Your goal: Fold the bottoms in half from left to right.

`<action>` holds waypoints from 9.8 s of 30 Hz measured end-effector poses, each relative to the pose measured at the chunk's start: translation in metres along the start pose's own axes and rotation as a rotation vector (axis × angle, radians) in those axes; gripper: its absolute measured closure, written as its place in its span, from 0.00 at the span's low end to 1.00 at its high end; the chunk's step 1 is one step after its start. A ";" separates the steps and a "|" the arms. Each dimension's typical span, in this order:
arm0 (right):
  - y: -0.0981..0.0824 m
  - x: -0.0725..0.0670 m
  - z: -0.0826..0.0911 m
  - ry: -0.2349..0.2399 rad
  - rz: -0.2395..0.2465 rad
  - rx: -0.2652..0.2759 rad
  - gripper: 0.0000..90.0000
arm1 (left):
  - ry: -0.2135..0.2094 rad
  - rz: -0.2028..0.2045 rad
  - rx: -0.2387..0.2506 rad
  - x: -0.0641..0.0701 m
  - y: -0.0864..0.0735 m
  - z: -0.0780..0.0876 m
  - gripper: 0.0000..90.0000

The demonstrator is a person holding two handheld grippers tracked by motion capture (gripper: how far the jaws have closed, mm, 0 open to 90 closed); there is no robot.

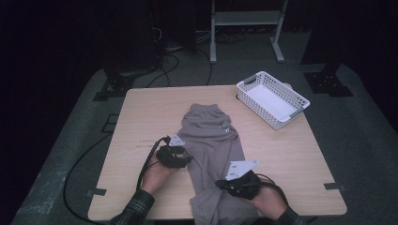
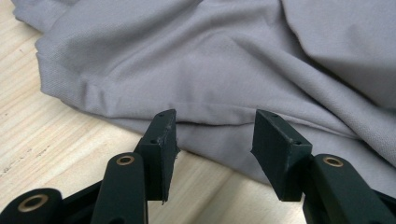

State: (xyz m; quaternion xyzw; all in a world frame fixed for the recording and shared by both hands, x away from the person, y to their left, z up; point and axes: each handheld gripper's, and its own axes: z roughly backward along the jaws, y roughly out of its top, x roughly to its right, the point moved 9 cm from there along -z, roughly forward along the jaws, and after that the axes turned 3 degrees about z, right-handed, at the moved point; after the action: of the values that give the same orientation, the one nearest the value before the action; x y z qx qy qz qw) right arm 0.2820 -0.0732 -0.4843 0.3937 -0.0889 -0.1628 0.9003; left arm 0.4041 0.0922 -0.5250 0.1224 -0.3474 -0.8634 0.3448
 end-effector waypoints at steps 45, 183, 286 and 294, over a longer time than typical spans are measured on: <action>-0.082 0.015 0.054 -0.127 -0.078 -0.116 0.98 | -0.144 -0.116 0.011 0.055 0.007 0.006 0.84; -0.009 0.119 0.003 -0.128 -0.158 0.055 0.64 | -0.146 -0.128 0.044 0.041 0.014 0.021 0.54; -0.024 0.032 0.027 0.161 -0.028 -0.018 0.79 | -0.398 -0.295 0.027 0.111 0.014 0.054 0.80; -0.038 0.008 0.011 0.220 0.011 -0.114 0.79 | -0.467 -0.300 -0.100 0.134 -0.031 0.047 0.78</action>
State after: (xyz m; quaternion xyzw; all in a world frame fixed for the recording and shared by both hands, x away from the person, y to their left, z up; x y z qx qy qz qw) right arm 0.2776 -0.1076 -0.5046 0.3568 0.0178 -0.1183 0.9265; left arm 0.2688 0.0410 -0.5085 -0.0471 -0.3523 -0.9257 0.1294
